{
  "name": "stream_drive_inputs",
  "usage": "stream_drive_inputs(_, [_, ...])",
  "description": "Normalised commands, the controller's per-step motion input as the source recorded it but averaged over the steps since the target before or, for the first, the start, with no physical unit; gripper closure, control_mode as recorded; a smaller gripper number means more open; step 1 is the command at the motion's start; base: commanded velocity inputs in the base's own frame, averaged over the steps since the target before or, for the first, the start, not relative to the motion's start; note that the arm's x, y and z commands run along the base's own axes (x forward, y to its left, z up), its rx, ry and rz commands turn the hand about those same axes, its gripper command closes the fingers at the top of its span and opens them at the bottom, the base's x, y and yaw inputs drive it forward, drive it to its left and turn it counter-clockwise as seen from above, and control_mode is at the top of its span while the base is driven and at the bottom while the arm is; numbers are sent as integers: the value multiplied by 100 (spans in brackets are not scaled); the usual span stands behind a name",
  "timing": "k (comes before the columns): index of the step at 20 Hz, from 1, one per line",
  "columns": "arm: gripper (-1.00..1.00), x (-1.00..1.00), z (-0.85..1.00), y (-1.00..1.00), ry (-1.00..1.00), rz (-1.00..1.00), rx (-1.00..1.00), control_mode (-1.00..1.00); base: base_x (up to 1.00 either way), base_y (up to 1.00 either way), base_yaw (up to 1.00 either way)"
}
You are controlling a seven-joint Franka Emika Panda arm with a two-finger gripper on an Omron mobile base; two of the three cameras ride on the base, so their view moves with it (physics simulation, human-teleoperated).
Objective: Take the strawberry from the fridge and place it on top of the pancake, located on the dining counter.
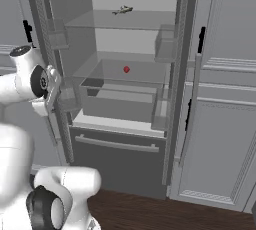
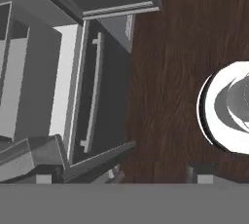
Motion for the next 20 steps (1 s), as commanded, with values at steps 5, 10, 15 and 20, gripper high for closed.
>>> stream_drive_inputs(5, [-100,100,7,-5,-2,13,99,-100,0,0,0])
stream_drive_inputs(10, [-100,100,25,9,-8,20,81,-100,0,0,0])
stream_drive_inputs(15, [-100,83,16,25,-4,29,60,-100,0,0,0])
stream_drive_inputs(20, [-100,51,3,47,0,23,23,-100,0,0,0])
